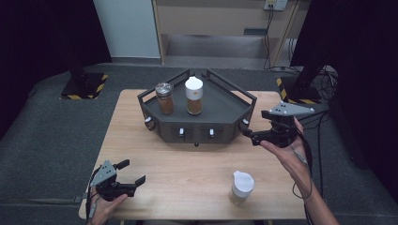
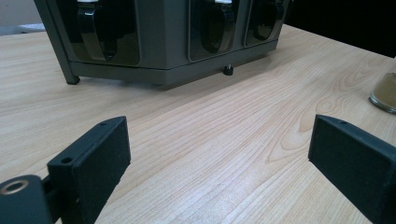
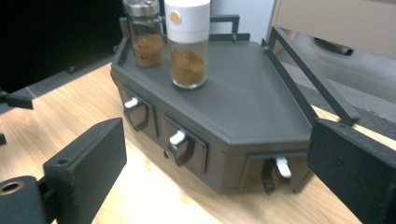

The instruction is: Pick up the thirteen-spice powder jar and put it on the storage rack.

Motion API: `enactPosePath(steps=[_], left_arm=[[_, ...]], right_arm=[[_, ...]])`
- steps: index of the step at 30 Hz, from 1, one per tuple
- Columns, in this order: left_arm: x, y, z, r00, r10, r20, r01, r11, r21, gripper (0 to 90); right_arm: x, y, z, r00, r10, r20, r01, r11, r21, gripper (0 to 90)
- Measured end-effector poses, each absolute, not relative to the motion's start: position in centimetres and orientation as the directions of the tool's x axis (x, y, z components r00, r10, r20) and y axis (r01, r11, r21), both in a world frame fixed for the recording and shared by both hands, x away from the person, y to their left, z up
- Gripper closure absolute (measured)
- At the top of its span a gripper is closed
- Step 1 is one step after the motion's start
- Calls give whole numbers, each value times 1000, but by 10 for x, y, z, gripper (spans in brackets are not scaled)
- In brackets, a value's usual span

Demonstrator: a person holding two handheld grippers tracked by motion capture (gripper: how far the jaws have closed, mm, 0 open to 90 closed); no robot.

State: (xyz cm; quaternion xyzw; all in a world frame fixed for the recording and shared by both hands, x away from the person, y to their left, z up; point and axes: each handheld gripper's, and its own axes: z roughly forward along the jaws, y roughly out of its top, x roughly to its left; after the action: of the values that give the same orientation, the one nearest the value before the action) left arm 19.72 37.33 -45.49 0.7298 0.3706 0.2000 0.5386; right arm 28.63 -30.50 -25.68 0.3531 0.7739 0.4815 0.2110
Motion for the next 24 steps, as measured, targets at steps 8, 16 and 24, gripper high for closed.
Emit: enactPosePath(steps=[8, 16, 24], left_arm=[[196, 374, -455, 647, 755, -102, 323, -151, 934, 46], [196, 374, -455, 647, 755, -104, 324, -149, 934, 46], [197, 374, -455, 648, 754, -104, 325, -150, 934, 46]], right_arm=[[255, -322, -273, -623, 782, -8, 330, 272, 904, 45], [232, -340, -291, -562, 827, 1, 349, 236, 907, 42], [209, -349, -316, -517, 856, -14, 352, 228, 908, 42]])
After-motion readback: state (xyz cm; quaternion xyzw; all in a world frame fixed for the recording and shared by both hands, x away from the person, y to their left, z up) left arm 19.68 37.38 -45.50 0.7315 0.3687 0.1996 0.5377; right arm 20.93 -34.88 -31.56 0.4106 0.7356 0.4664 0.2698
